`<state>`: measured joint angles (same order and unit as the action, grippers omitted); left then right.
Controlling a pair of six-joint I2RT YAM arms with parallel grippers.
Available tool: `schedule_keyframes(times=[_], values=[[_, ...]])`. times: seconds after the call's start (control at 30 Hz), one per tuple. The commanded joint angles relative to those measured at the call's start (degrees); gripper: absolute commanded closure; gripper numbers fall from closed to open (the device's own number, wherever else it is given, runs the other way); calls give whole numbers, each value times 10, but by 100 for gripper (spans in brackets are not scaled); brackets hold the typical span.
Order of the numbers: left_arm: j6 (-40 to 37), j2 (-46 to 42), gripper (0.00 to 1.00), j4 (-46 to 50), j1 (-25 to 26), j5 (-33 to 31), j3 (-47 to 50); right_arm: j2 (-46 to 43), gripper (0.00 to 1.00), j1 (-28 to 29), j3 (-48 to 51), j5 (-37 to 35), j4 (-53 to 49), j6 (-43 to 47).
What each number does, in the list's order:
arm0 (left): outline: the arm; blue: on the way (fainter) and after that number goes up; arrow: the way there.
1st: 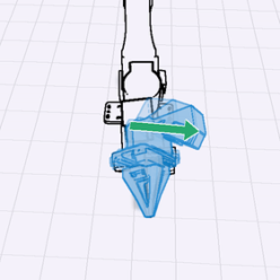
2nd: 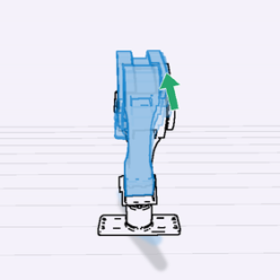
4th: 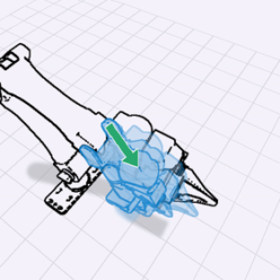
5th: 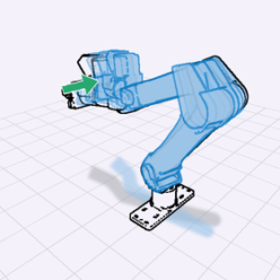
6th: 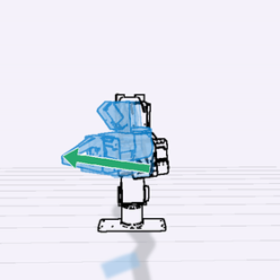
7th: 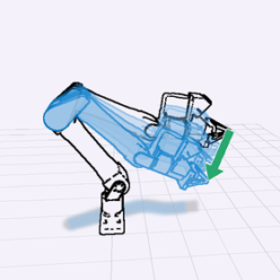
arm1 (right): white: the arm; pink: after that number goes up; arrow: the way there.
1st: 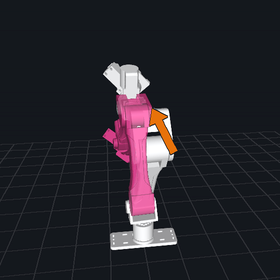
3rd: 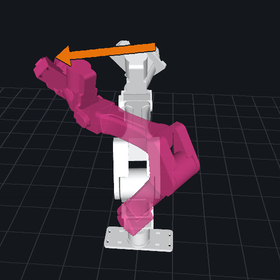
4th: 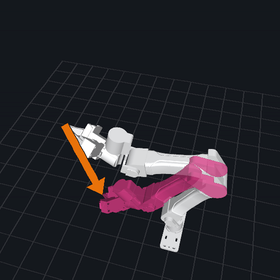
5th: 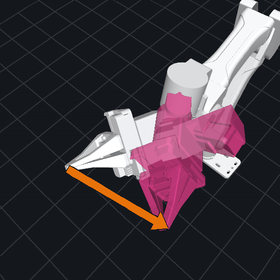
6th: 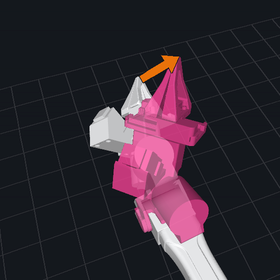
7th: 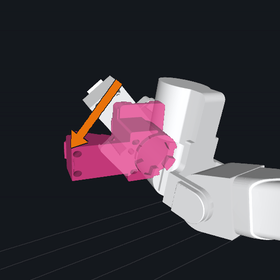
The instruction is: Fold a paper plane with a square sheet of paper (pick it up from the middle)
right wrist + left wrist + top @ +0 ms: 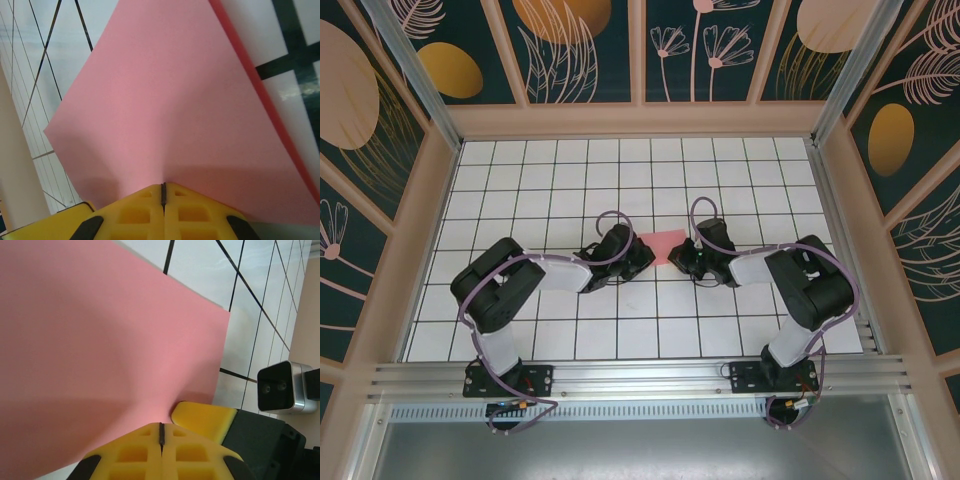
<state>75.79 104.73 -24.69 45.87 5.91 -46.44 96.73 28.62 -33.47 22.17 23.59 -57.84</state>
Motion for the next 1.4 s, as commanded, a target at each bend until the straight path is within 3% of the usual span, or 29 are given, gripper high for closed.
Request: schedule_keyframes(times=[0.0, 0.47, 1.07, 1.37], values=[[35, 27, 100, -18, 6, -4, -20, 13, 100, 2, 6, -5, 1, -14], [54, 61, 100, 13, 10, -20, -31, 24, 100, 1, 6, -13, -13, -11], [164, -51, 100, 60, 10, -143, 125, 27, 100, -21, 35, -45, -25, -12], [175, -97, 100, 89, -8, -168, 154, 27, 100, -20, 36, -45, -25, -12]])
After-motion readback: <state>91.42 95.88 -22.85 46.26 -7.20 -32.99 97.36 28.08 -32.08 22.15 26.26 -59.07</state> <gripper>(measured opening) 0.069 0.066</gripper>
